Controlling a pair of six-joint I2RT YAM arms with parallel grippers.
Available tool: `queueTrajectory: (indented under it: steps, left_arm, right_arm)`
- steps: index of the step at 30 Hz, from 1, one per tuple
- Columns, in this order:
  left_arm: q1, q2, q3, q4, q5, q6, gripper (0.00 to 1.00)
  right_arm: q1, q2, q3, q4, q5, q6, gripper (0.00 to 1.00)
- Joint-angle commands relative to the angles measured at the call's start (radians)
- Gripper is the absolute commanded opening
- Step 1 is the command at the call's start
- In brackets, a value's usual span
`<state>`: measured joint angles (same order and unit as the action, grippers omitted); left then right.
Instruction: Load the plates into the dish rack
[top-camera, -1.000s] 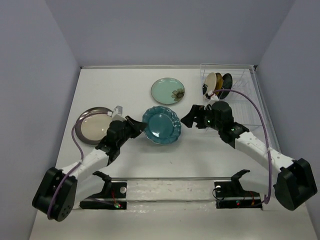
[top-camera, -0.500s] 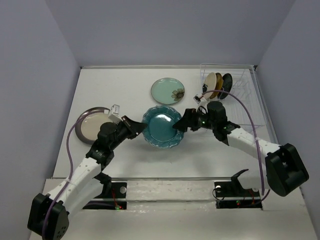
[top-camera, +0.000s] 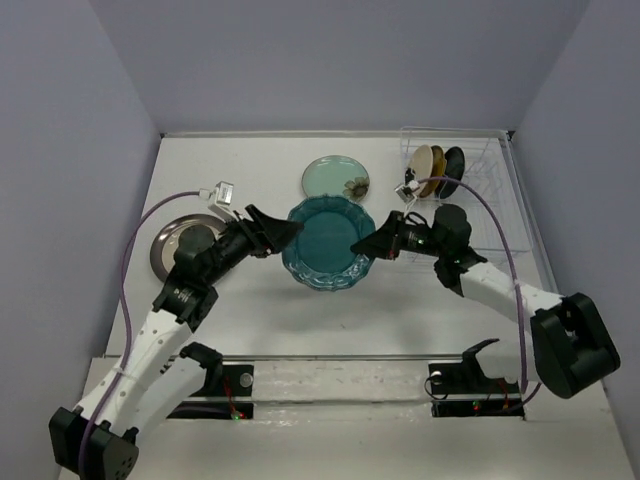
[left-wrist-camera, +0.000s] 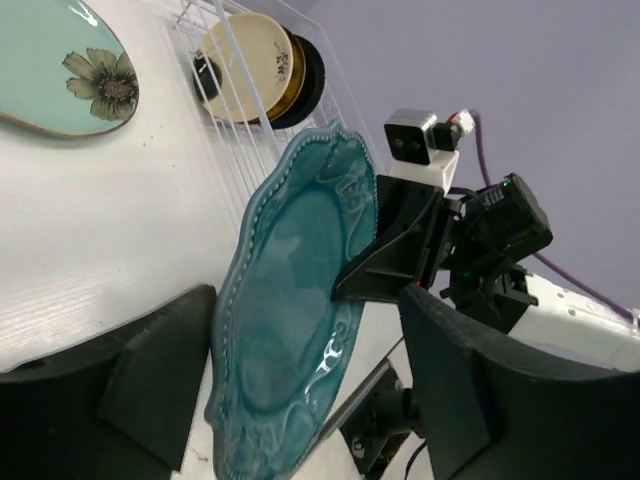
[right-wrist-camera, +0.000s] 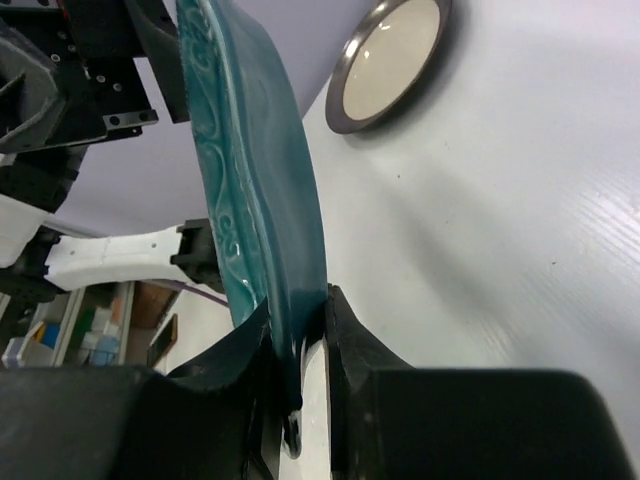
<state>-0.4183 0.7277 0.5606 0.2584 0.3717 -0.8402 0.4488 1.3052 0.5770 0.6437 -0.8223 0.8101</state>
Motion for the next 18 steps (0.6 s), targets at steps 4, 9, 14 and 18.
queueTrajectory:
  steps: [4, 9, 14, 18]
  left_arm:
    - [-0.007, -0.028, 0.226, -0.266, -0.094, 0.296, 0.91]
    - [-0.007, -0.19, 0.162, -0.406, -0.234, 0.424, 0.93]
    - [-0.011, -0.313, 0.079, -0.429, -0.235, 0.437, 0.94]
    - [-0.007, -0.312, 0.073, -0.41, -0.194, 0.452, 0.95]
  right_arm:
    - [-0.18, -0.222, 0.337, -0.332, 0.302, -0.15, 0.07]
    - [-0.321, -0.212, 0.62, -0.569, 0.608, -0.277, 0.07]
    - [-0.332, -0.087, 0.88, -0.691, 1.053, -0.49, 0.07]
    - [-0.396, 0.087, 1.072, -0.694, 1.308, -0.745, 0.07]
